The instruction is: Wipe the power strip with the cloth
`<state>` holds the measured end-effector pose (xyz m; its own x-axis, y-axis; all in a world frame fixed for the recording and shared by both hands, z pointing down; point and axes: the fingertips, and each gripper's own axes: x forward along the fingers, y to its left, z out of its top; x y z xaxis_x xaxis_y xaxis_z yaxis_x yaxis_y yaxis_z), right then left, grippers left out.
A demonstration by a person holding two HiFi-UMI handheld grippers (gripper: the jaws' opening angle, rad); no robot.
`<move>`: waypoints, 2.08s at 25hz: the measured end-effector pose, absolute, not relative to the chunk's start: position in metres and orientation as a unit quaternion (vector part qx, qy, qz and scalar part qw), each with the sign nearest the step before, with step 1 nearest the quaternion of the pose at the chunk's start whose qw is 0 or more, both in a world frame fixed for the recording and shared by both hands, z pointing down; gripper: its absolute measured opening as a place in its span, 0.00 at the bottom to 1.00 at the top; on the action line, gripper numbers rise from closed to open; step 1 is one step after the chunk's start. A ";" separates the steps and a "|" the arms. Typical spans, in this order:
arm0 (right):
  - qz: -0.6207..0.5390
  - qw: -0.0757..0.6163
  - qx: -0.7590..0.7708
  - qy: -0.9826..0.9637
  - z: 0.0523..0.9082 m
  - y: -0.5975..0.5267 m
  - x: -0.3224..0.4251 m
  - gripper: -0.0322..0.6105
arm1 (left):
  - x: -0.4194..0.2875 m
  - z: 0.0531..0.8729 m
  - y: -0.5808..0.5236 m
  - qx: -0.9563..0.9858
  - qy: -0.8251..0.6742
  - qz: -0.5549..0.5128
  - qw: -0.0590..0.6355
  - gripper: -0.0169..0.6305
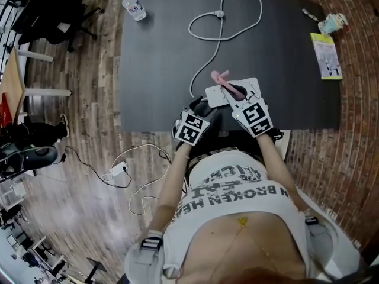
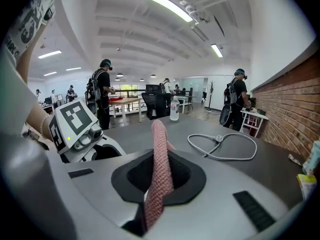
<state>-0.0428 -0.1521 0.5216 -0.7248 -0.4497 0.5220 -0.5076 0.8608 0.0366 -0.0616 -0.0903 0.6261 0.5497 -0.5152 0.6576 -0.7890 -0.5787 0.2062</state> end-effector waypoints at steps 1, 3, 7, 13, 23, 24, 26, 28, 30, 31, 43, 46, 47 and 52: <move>0.052 0.272 0.254 -0.927 0.526 -0.152 -0.044 0.08 | -0.060 0.634 -0.089 0.844 -0.380 0.291 0.243 0.42; 0.048 0.280 0.243 -0.927 0.533 -0.153 -0.048 0.08 | -0.058 0.648 -0.089 0.838 -0.372 0.323 0.236 0.42; 0.037 0.311 0.216 -0.925 0.553 -0.153 -0.051 0.08 | -0.054 0.662 -0.094 0.830 -0.362 0.354 0.233 0.43; 0.012 0.373 0.165 -0.913 0.584 -0.146 -0.060 0.08 | -0.047 0.674 -0.094 0.823 -0.341 0.389 0.237 0.44; 0.022 0.421 0.079 -0.903 0.630 -0.130 -0.085 0.08 | -0.047 0.679 -0.097 0.822 -0.316 0.407 0.243 0.45; 0.021 0.426 0.073 -0.902 0.634 -0.129 -0.086 0.08 | -0.047 0.680 -0.097 0.821 -0.317 0.408 0.242 0.45; 0.017 0.434 0.066 -0.898 0.641 -0.126 -0.089 0.08 | -0.047 0.681 -0.096 0.819 -0.318 0.413 0.241 0.45; 0.016 0.436 0.068 -0.897 0.644 -0.125 -0.090 0.08 | -0.047 0.681 -0.096 0.817 -0.317 0.417 0.241 0.45; 0.024 0.433 0.071 -0.898 0.644 -0.125 -0.091 0.08 | -0.047 0.681 -0.096 0.817 -0.316 0.418 0.241 0.45; 0.031 0.431 0.072 -0.899 0.644 -0.125 -0.092 0.08 | -0.047 0.681 -0.096 0.817 -0.315 0.418 0.241 0.45; 0.018 0.438 0.088 -0.895 0.645 -0.126 -0.089 0.08 | -0.048 0.682 -0.097 0.819 -0.314 0.414 0.244 0.45; 0.015 0.439 0.095 -0.893 0.645 -0.127 -0.084 0.08 | -0.048 0.683 -0.097 0.818 -0.314 0.416 0.243 0.45; 0.015 0.440 0.097 -0.893 0.646 -0.127 -0.082 0.08 | -0.048 0.683 -0.097 0.818 -0.314 0.416 0.244 0.45; 0.023 0.439 0.104 -0.892 0.645 -0.129 -0.074 0.08 | -0.048 0.682 -0.096 0.818 -0.314 0.416 0.244 0.45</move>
